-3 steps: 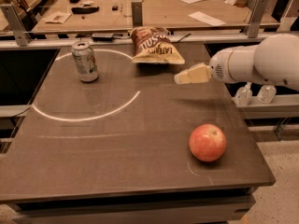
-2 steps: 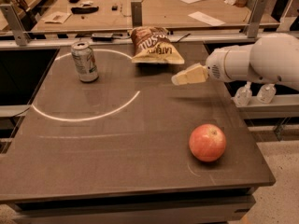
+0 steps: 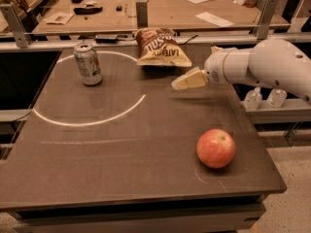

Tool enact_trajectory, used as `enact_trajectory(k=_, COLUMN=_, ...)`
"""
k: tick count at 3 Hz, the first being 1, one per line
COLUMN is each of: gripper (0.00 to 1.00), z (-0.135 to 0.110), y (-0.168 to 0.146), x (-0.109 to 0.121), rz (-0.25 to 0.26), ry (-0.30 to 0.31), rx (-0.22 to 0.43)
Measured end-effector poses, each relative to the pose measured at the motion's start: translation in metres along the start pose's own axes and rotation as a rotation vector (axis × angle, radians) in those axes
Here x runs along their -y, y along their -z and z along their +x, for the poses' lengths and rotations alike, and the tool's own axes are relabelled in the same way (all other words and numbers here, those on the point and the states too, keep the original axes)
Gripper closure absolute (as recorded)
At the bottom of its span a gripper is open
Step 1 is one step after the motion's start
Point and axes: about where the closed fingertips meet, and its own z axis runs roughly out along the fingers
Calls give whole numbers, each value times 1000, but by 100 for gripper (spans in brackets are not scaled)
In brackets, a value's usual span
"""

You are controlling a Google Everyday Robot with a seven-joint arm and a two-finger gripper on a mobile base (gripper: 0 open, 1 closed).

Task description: Move brown chip bag near 7up can

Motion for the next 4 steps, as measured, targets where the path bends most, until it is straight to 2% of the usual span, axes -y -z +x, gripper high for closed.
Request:
enact_trajectory(k=1, gripper=0, z=-5, y=-16, x=-2, rz=15, ry=46, rx=17)
enact_trajectory(k=2, gripper=0, z=-15, y=-33, x=-6, rz=29, ry=63, rx=43)
enact_trajectory(k=3, gripper=0, z=-28, y=-47, x=-3, rz=50, ry=52, rx=56)
enact_trajectory(k=4, gripper=0, z=-36, y=-63, x=-6, rz=49, ry=37, rx=55)
